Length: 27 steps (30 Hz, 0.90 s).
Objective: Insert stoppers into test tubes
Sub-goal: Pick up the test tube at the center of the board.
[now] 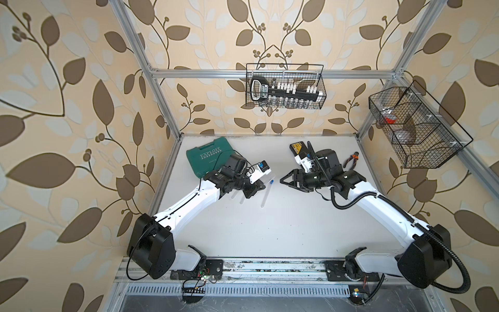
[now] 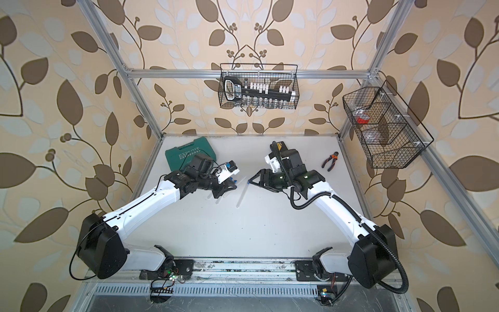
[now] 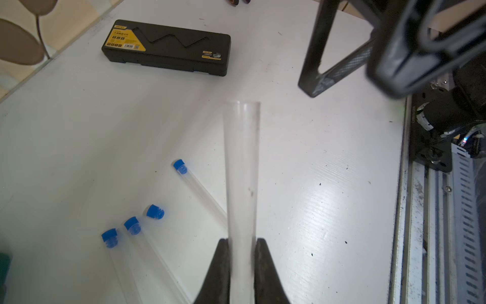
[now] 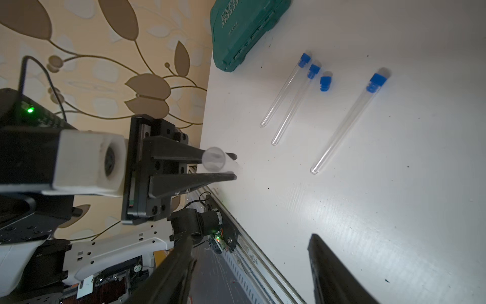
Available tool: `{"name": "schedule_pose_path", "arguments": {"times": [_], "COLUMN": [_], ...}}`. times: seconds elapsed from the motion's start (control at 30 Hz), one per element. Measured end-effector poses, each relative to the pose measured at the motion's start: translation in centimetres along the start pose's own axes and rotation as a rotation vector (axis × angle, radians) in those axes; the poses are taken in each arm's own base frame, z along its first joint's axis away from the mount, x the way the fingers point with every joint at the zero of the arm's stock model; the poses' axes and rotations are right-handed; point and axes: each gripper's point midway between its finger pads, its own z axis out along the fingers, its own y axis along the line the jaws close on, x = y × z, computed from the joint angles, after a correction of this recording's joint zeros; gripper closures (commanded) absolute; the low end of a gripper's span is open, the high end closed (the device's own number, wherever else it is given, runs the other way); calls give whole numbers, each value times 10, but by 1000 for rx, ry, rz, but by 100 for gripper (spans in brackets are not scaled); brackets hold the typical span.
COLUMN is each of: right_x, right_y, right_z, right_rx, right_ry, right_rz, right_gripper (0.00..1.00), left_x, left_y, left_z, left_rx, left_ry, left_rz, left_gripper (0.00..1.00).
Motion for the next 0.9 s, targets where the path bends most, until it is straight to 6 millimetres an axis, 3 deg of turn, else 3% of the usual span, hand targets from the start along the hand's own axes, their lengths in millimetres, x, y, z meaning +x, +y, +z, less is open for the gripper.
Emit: {"name": "schedule_pose_path", "arguments": {"times": [0.3, 0.5, 0.9], "right_x": [-5, -4, 3], "right_y": [8, 9, 7], "right_z": [24, 27, 34], "right_rx": [-2, 2, 13], "right_ry": [35, 42, 69], "right_rz": [12, 17, 21], "right_gripper": [51, 61, 71], "left_x": [-2, 0, 3], "left_y": [-13, -10, -12], "left_z": [5, 5, 7], "left_rx": [25, 9, -1], "left_ry": [5, 17, 39], "left_rz": [92, 103, 125], "left_gripper": [93, 93, 94]}}
